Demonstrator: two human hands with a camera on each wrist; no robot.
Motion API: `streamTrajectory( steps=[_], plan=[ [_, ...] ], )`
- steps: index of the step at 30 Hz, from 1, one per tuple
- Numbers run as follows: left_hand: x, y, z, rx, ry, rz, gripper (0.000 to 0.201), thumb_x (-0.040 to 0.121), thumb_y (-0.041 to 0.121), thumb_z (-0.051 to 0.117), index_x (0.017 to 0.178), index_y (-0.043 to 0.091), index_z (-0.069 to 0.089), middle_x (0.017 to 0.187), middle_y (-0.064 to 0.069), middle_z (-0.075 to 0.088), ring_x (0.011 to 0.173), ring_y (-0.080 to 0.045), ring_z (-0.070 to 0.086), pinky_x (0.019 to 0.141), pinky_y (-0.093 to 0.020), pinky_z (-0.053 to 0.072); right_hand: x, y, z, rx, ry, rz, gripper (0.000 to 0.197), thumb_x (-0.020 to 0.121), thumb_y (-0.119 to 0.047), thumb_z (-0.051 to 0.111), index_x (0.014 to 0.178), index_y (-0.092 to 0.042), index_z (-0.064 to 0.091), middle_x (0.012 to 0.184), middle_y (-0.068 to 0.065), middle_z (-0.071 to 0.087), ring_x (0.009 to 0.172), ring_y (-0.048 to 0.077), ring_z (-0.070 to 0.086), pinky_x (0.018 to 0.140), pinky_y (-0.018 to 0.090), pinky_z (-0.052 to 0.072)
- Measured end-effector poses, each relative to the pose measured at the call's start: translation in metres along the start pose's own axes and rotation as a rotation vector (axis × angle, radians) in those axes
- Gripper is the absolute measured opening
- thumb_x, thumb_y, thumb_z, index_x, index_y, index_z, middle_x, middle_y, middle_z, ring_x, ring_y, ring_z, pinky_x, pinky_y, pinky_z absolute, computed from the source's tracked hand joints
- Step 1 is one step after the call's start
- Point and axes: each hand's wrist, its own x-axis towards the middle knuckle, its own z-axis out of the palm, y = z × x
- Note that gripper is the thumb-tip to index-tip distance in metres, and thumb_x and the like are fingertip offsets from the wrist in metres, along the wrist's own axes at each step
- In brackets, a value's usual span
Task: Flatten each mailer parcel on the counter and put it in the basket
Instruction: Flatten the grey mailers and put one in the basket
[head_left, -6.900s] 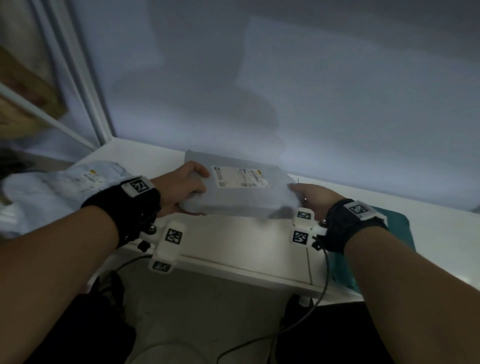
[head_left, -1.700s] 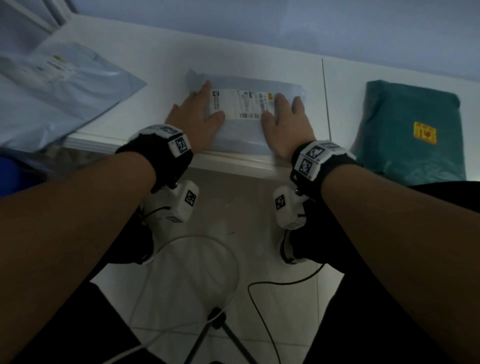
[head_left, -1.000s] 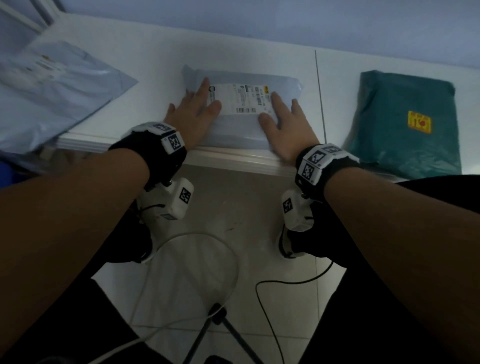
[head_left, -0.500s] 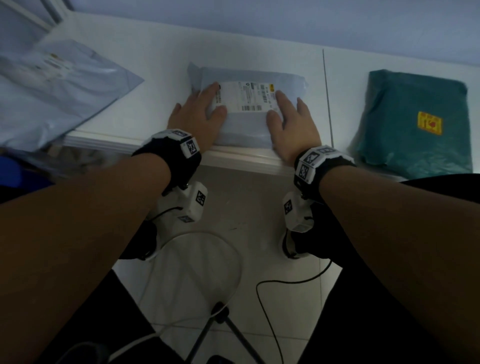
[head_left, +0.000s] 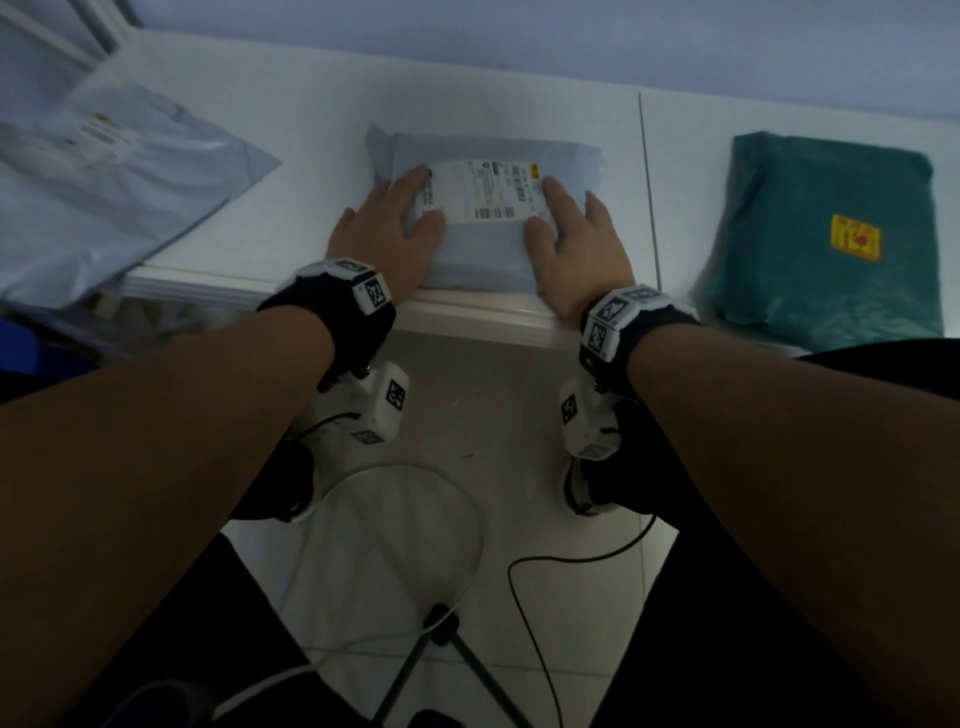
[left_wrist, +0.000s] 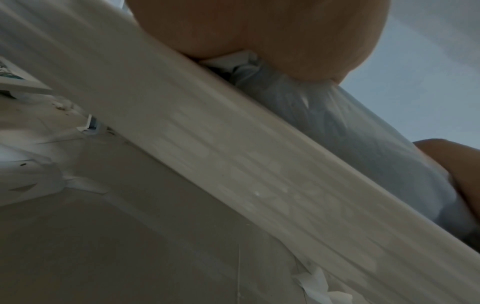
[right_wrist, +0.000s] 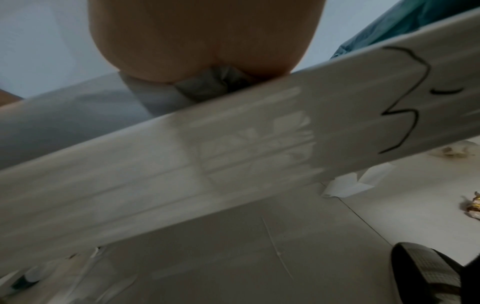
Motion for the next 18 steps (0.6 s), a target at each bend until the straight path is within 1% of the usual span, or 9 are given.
streamTrajectory(
  steps=[4,10,14,18],
  plan=[
    [0.0003,-0.0015,0.0004,-0.011,-0.003,-0.001,0.064,0.088,0.058,0.030,0.150,0.039,0.023,0.157,0.004,0.028,0.143,-0.015,0.027,0.120,-0.043,0.014,0.0002,-0.0006,-0.0002,-0.005,-0.001,0.001,0.060,0.099,-0.054,0.032,0.154,-0.034,0.023,0.161,0.018,0.018,0.147,0.034,0.023,0.117,0.041,0.025],
    [-0.0005,0.0001,-0.0001,-0.002,0.021,0.003,0.064,0.088,0.057,0.031,0.149,0.037,0.027,0.156,0.004,0.030,0.142,-0.016,0.029,0.119,-0.043,0.017,0.0001,-0.0008,-0.0005,-0.009,-0.003,0.005,0.059,0.099,-0.054,0.032,0.154,-0.035,0.023,0.161,0.017,0.018,0.146,0.034,0.024,0.117,0.041,0.024],
    [-0.0009,0.0004,0.0000,-0.004,0.016,-0.006,0.064,0.088,0.057,0.031,0.149,0.039,0.025,0.157,0.004,0.029,0.143,-0.015,0.028,0.119,-0.043,0.015,0.0007,-0.0010,0.0001,-0.009,0.002,0.002,0.059,0.099,-0.053,0.033,0.154,-0.034,0.024,0.160,0.018,0.019,0.146,0.034,0.024,0.117,0.040,0.025],
    [0.0004,-0.0001,0.0014,0.001,0.030,-0.011,0.063,0.088,0.057,0.031,0.148,0.039,0.027,0.155,0.004,0.031,0.141,-0.016,0.031,0.119,-0.043,0.016,0.0004,-0.0008,-0.0001,-0.008,0.003,0.000,0.059,0.099,-0.053,0.033,0.154,-0.034,0.024,0.160,0.018,0.019,0.146,0.034,0.025,0.117,0.041,0.025]
  ],
)
